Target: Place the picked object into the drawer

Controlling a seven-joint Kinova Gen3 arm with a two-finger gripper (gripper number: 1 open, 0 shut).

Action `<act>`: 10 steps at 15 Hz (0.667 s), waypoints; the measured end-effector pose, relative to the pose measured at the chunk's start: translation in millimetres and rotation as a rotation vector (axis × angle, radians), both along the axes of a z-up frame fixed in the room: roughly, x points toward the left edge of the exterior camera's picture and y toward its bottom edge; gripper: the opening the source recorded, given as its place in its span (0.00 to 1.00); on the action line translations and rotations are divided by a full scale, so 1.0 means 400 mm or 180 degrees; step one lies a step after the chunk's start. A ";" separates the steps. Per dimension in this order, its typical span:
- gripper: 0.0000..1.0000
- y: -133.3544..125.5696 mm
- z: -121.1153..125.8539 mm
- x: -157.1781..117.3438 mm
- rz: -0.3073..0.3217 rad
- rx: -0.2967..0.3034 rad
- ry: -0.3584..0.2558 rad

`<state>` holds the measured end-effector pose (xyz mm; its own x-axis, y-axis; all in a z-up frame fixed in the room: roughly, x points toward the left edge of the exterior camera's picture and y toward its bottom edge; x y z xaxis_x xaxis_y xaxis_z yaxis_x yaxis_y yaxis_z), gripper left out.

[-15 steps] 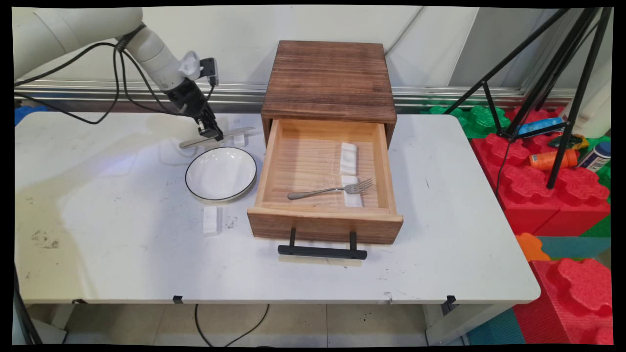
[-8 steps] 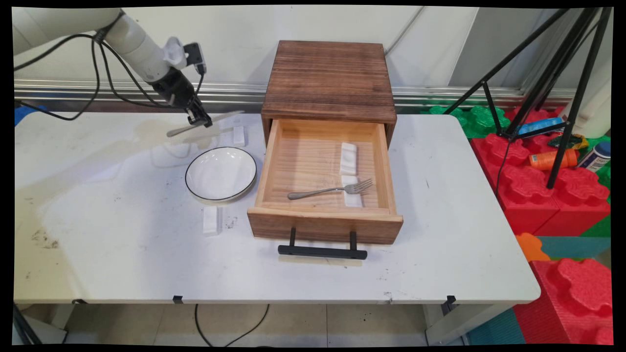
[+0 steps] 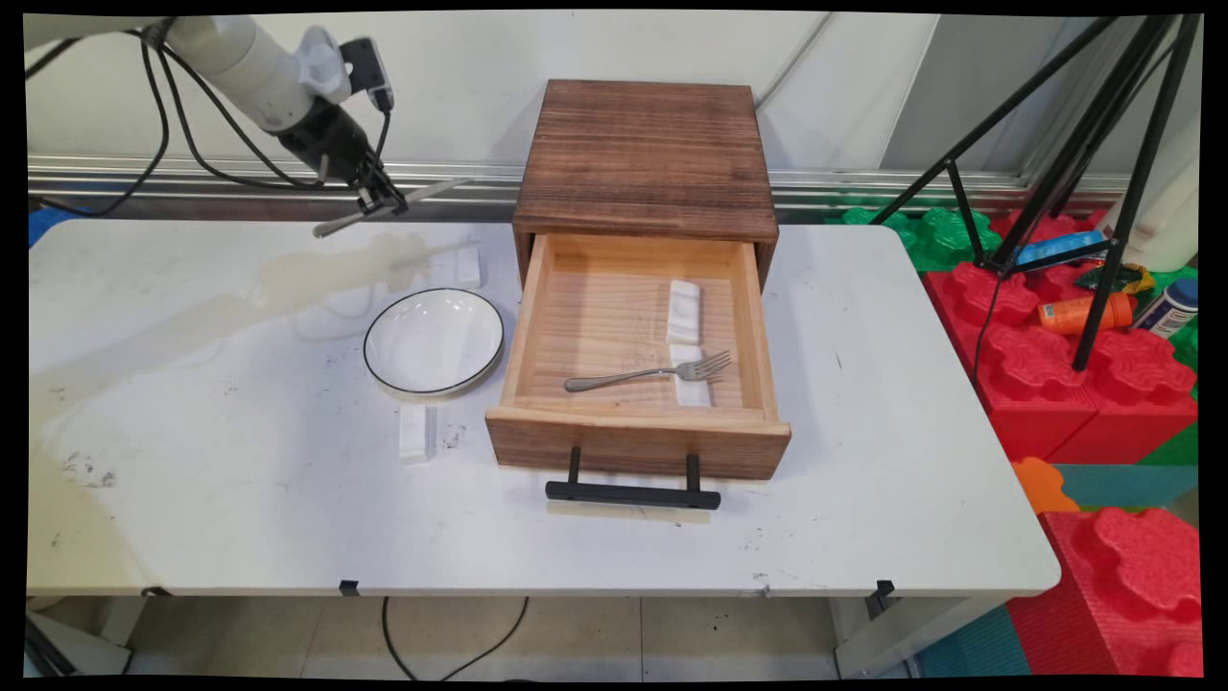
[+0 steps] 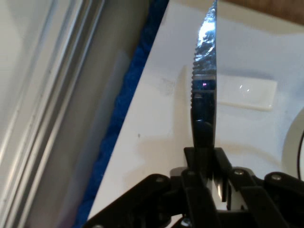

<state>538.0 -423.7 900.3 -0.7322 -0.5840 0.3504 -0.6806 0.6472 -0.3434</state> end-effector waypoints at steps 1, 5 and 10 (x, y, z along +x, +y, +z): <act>0.00 0.013 0.020 -0.019 -0.0030 -0.0050 -0.0030; 0.00 0.058 0.088 -0.100 -0.0195 -0.0216 -0.0104; 0.00 0.104 0.142 -0.210 -0.0452 -0.0332 -0.0071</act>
<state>454.0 -382.1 957.0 -0.8130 -0.4354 0.3865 -0.5763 0.6964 -0.4277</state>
